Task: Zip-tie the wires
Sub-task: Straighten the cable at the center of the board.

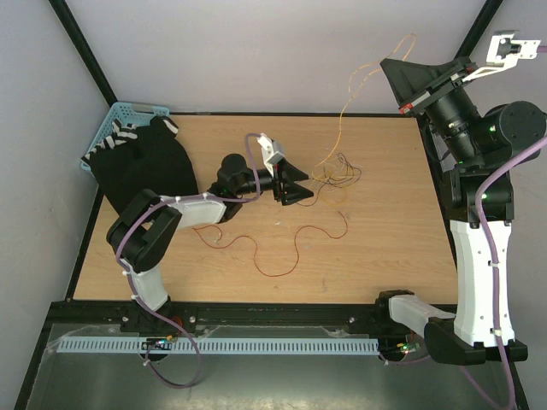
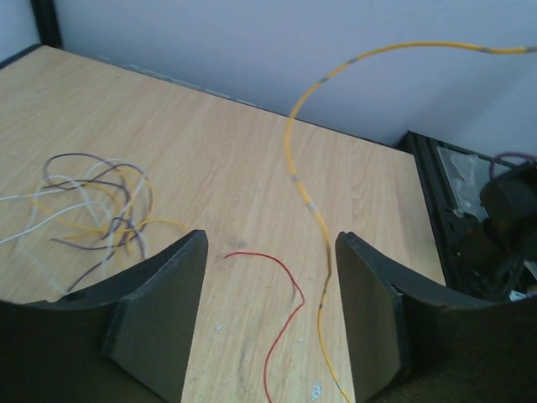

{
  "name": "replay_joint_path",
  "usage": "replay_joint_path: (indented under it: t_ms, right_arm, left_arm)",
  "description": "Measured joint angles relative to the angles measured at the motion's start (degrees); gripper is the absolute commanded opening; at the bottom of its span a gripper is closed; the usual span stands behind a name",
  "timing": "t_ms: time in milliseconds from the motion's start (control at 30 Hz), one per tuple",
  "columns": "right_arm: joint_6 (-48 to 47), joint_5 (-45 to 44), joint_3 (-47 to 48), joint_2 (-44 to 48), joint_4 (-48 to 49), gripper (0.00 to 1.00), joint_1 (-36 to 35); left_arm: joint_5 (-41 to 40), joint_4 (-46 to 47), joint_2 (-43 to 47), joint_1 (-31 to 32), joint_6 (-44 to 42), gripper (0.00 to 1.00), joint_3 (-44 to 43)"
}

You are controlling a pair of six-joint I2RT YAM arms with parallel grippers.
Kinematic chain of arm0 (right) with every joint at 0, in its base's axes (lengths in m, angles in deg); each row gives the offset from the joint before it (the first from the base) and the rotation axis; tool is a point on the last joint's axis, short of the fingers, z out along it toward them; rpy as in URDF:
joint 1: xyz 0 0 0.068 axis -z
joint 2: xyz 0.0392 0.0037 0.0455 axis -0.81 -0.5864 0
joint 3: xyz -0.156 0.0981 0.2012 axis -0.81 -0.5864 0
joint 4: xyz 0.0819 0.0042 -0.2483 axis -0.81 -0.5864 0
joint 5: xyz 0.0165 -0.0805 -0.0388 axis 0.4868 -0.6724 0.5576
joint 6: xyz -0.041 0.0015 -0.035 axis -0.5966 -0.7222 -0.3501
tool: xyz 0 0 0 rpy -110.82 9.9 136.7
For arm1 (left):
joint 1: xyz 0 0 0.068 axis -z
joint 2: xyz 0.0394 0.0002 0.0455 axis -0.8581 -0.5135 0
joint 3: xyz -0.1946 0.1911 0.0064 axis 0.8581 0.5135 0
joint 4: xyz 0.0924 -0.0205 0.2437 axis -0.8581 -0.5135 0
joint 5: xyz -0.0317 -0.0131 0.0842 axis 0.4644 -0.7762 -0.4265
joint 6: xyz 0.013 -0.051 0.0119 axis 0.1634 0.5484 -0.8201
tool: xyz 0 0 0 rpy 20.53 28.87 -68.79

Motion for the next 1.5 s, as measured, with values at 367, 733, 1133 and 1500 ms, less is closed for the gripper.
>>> replay_joint_path:
  t_ms: [367,733,1133,1500]
  right_arm:
    - [-0.5,-0.5,-2.2,0.0,-0.2,0.00,0.0]
    - [-7.9,-6.7,-11.3,4.7,-7.8,0.00,0.0]
    - [-15.7,-13.4,-42.3,11.1,-17.1,0.00,0.0]
    - [-17.0,-16.8,-61.8,15.0,-17.5,0.00,0.0]
  left_arm:
    - [3.8,0.1,-1.2,2.4,1.9,0.00,0.4]
    - [-2.4,-8.6,18.1,-11.4,5.2,0.00,19.5]
    - [-23.9,-64.0,52.8,-15.4,-4.0,0.00,15.7]
    - [-36.9,-84.4,51.5,-18.2,1.5,0.00,18.4]
